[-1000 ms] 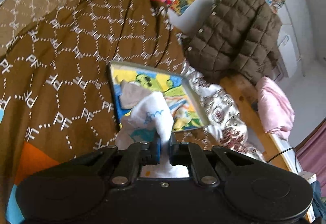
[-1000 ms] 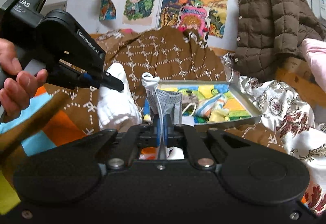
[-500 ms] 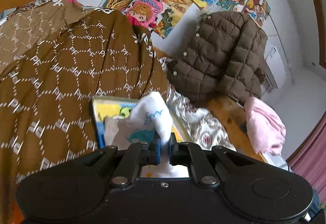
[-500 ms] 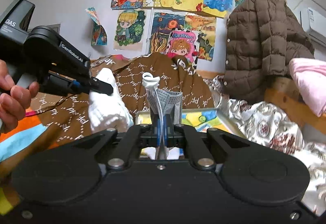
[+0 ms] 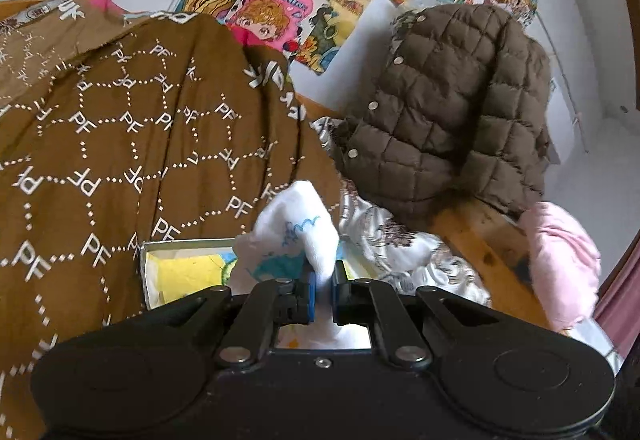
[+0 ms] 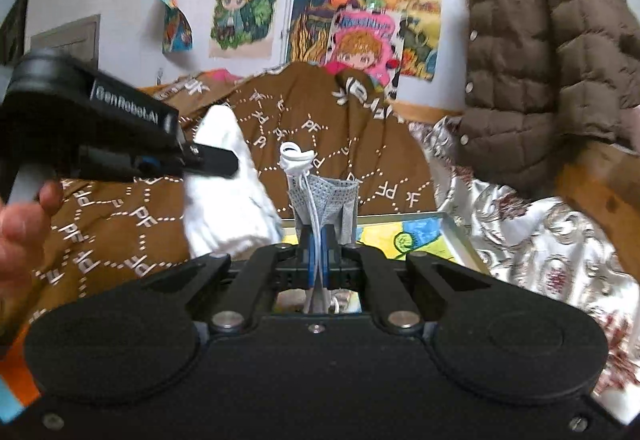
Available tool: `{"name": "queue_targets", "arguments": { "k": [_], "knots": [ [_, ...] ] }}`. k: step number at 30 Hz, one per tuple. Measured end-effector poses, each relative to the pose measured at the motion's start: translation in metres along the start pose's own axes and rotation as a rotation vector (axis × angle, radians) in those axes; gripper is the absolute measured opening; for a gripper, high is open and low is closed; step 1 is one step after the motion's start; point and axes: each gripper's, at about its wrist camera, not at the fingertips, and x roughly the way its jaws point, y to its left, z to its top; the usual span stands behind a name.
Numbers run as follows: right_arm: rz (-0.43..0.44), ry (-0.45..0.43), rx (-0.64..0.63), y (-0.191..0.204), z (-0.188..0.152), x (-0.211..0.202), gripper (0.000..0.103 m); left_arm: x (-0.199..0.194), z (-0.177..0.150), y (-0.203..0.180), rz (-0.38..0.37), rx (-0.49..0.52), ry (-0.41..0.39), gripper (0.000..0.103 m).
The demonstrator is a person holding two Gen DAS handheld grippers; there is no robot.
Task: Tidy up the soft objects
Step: 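Carry the grey mask and white sock over to the cartoon tray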
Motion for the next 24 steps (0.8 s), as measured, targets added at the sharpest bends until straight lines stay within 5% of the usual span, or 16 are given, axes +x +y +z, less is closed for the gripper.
{"name": "queue_targets", "arguments": {
  "k": [12, 18, 24],
  "knots": [
    [0.064, 0.162, 0.259, -0.042, -0.014, 0.111, 0.001, 0.082, -0.015, 0.039, 0.099, -0.008, 0.128, 0.010],
    [0.005, 0.218, 0.344, -0.070, -0.033, 0.131, 0.004, 0.101, -0.033, 0.041, 0.202, 0.019, 0.190, 0.015],
    [-0.075, 0.258, 0.371, -0.087, -0.049, 0.127, 0.015, 0.098, -0.038, 0.042, 0.235, 0.047, 0.198, 0.035]
  ]
}}
